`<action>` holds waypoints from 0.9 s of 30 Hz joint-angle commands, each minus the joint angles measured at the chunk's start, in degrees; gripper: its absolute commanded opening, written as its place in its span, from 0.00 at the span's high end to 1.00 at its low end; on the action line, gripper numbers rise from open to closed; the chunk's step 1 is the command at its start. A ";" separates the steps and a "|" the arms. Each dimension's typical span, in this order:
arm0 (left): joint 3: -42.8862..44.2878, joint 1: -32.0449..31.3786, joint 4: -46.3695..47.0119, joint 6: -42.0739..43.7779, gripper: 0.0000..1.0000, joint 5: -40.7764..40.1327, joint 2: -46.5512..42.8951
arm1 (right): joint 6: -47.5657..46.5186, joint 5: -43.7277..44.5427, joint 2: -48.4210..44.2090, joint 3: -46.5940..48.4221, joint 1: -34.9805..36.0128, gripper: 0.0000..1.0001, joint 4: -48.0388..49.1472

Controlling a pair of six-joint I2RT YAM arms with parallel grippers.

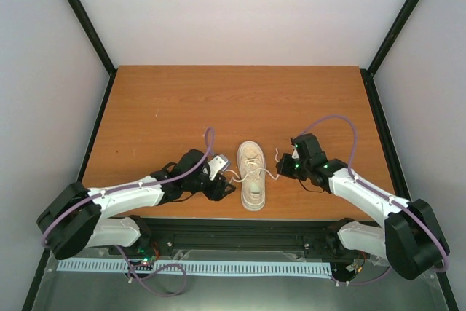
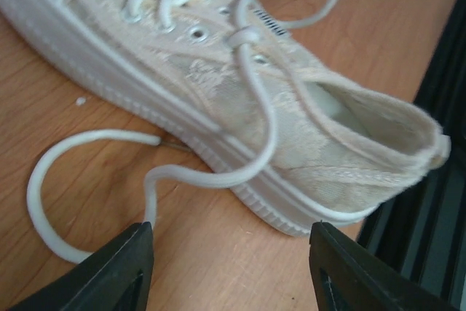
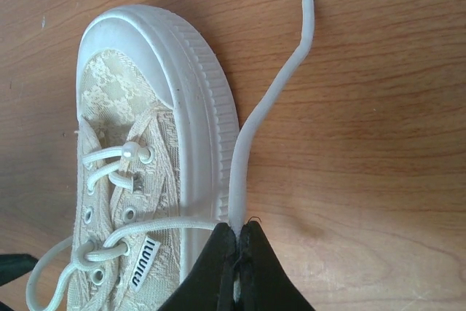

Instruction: Tie the shoes

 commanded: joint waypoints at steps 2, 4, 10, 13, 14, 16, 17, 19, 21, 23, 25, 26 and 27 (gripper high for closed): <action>1.30 0.14 -0.55 6.84 0.39 3.08 -2.50 | 1.68 0.28 -1.33 -0.85 -0.51 0.97 0.70; 2.68 -0.23 -1.43 8.89 0.38 1.37 -1.63 | 1.94 -0.40 -1.35 -1.20 -0.62 0.97 1.23; 5.15 -2.56 -0.94 14.79 0.39 -3.18 1.55 | 2.05 -1.25 -1.31 -1.34 -0.79 0.97 1.72; 5.45 -3.34 0.57 16.56 0.39 -5.83 1.99 | 2.04 -1.39 -1.48 -1.35 -0.92 0.97 1.72; 5.29 -3.45 1.38 16.91 0.39 -5.92 2.01 | 2.03 -1.43 -1.52 -1.36 -0.98 0.97 1.72; 5.24 -3.57 2.64 17.46 0.39 -5.47 2.22 | 2.05 -1.66 -1.53 -1.22 -1.05 0.97 1.77; 5.39 -3.71 2.91 17.75 0.39 -4.92 2.55 | 2.05 -1.74 -1.53 -1.22 -1.11 0.97 1.81; 5.82 -3.93 2.85 18.17 0.39 -3.97 3.75 | 2.06 -1.89 -1.59 -1.23 -1.14 0.97 1.74; 6.16 -4.28 2.74 18.43 0.42 -3.45 4.86 | 2.03 -1.81 -1.62 -1.15 -1.25 0.97 1.72; 6.26 -4.58 2.66 18.54 0.45 -2.38 5.62 | 1.97 -1.94 -1.66 -1.18 -1.31 0.97 1.63; 6.22 -4.78 2.74 18.47 0.48 -1.56 6.12 | 1.94 -1.93 -1.82 -1.25 -1.45 0.97 1.55; 6.22 -4.78 2.68 18.41 0.50 -1.67 6.36 | 1.92 -1.92 -1.94 -1.22 -1.51 0.97 1.48; 6.14 -4.86 2.69 18.37 0.52 -1.98 6.48 | 1.98 -1.88 -2.09 -1.23 -1.54 0.97 1.46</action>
